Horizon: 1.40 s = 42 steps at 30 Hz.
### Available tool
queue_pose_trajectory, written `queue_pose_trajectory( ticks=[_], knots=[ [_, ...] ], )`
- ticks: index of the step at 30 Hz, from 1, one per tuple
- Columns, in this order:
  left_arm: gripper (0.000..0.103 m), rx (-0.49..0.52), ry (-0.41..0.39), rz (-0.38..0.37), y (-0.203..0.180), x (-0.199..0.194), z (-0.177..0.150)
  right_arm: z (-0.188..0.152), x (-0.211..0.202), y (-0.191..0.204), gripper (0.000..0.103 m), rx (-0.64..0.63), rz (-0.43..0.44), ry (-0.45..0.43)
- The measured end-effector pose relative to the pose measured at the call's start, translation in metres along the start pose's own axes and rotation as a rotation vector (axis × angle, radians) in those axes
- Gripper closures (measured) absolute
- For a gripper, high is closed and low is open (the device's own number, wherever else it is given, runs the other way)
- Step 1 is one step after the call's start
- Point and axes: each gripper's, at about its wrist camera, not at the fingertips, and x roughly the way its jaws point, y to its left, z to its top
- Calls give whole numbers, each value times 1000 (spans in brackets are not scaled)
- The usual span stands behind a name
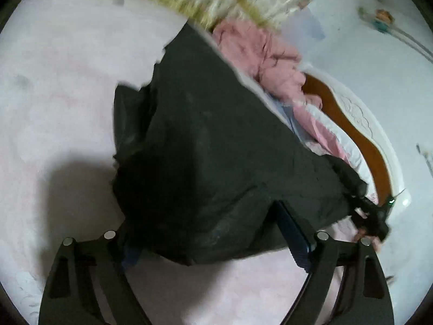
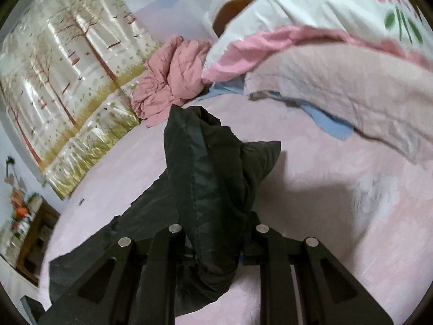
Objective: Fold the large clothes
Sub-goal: 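Lift the coat end with the right tool and fold it over the coat, then grasp the folded black coat bundle with both tools and lift it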
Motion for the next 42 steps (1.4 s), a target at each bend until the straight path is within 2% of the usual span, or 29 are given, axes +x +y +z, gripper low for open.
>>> queue_pose_trajectory(
  ticks=[2, 3, 4, 6, 7, 10, 12, 14, 16, 19, 23, 26, 28, 31, 33, 36, 38, 42],
  knots=[
    [28, 65, -7, 26, -11, 0, -1, 1, -8, 10, 84, -34, 8, -31],
    [51, 96, -22, 29, -17, -1, -3, 3, -13, 15, 84, -46, 21, -46],
    [68, 115, -24, 23, -21, -1, -5, 4, -18, 21, 84, -58, 36, -60],
    [83, 131, -14, 1, -31, -4, -8, 8, -32, 36, 84, -84, 68, -88],
    [85, 130, -10, -12, -34, -4, -8, 11, -43, 45, 84, -98, 97, -111],
    [86, 153, 21, -87, -65, -14, -21, 19, -77, 72, 84, -188, 137, -184],
    [86, 205, 36, -79, -89, -10, -32, 19, -93, 89, 84, -237, 157, -209],
    [86, 228, 36, -58, -95, -6, -37, 14, -101, 107, 84, -275, 195, -205],
    [86, 217, 48, -39, -89, 4, -38, 4, -99, 124, 84, -302, 234, -181],
    [86, 166, 68, -61, -75, 15, -36, -18, -87, 150, 84, -336, 332, -119],
    [85, 178, 67, -45, -76, 20, -34, -56, -71, 187, 84, -428, 433, -32],
    [78, 179, 62, -32, -73, 16, -34, -84, -58, 203, 84, -466, 469, 32],
    [58, 190, 47, -9, -70, 8, -32, -98, -48, 208, 84, -483, 481, 72],
    [41, 236, -27, 38, -70, -15, -28, -113, -35, 211, 84, -502, 488, 112],
    [40, 232, -82, 82, -66, -29, -22, -120, -30, 209, 84, -511, 502, 141],
    [40, 187, -113, 84, -56, -41, -13, -130, -28, 207, 84, -553, 510, 168],
    [40, 158, -144, 111, -48, -48, -8, -134, -28, 210, 82, -588, 518, 183],
    [40, 179, -183, 158, -39, -58, -4, -149, -27, 214, 80, -666, 525, 232]
  ],
)
